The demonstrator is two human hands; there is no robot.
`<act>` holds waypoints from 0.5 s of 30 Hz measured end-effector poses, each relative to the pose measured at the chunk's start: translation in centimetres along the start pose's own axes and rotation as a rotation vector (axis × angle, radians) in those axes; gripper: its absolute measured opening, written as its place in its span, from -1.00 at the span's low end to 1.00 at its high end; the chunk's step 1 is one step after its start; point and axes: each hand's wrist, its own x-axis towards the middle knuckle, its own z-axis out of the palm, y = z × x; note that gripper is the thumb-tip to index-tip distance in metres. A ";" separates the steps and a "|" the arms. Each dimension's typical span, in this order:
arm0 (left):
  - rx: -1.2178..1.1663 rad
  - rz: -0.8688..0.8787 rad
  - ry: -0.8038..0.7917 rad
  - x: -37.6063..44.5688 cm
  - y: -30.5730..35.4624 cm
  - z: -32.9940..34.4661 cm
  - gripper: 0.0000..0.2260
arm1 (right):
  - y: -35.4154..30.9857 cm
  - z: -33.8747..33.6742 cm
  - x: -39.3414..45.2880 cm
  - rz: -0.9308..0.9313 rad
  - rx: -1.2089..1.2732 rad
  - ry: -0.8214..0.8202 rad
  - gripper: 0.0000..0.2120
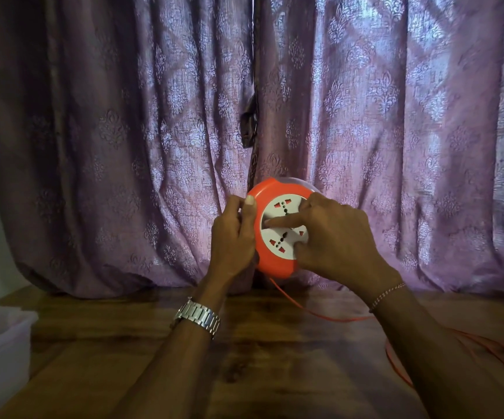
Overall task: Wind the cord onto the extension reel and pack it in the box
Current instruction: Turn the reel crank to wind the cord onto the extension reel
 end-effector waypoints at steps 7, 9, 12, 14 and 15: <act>-0.034 -0.038 0.035 0.4 -0.1 -0.5 -0.67 | -0.1 1.3 0.4 0.197 0.062 0.253 -0.41; -0.028 -0.028 0.029 0.4 0.1 -0.5 -0.69 | -0.1 1.3 0.5 0.205 0.039 0.250 -0.41; -0.016 -0.026 0.030 0.2 0.1 -0.2 -0.71 | -0.1 0.7 0.6 0.199 0.025 0.166 -0.43; -0.011 -0.024 0.033 0.3 -0.2 -0.2 -0.71 | 0.0 0.0 0.5 0.179 0.061 0.173 -0.54; -0.016 -0.024 0.035 0.3 -0.3 -0.3 -0.70 | 0.0 -0.4 0.5 0.148 0.086 0.175 -0.64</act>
